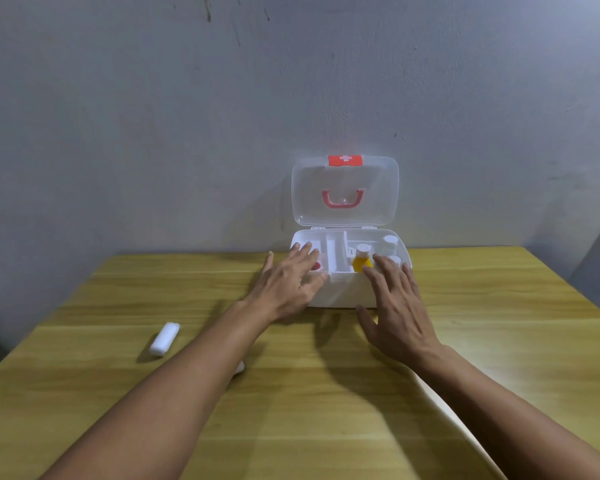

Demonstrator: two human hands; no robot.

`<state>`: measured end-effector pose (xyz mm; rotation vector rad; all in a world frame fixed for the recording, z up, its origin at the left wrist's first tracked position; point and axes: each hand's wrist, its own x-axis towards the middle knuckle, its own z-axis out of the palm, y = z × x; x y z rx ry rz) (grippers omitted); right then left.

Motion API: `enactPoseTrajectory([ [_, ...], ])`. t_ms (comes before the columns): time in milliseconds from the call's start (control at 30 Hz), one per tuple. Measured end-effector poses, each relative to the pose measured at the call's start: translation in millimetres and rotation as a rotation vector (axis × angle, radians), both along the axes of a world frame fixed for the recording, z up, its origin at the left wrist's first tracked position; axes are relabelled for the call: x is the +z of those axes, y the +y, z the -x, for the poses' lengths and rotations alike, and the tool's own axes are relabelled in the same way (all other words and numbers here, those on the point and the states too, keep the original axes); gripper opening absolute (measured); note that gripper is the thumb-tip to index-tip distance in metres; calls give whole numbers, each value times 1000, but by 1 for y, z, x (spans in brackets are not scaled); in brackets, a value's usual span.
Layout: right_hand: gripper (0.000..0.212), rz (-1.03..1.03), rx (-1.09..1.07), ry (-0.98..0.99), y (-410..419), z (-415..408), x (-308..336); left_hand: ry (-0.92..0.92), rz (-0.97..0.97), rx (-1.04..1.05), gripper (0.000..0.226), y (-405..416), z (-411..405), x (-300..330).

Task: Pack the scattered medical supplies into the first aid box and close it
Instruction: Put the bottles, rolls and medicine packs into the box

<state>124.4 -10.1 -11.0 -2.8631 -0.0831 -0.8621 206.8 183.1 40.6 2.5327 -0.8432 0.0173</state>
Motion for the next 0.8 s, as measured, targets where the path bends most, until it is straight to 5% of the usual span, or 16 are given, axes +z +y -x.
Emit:
enactPoseTrajectory([
  [333,71,116,59,25,28,-2,-1,-98,144,170,44,38,13,0],
  [467,66,132,35,33,33,-6,-2,38,-71,394,37,93,26,-10],
  [600,60,102,-12,-33,42,-7,2,211,-322,397,63,132,51,-22],
  [800,59,80,-25,-75,45,-7,0,126,-209,463,38,143,59,-27],
])
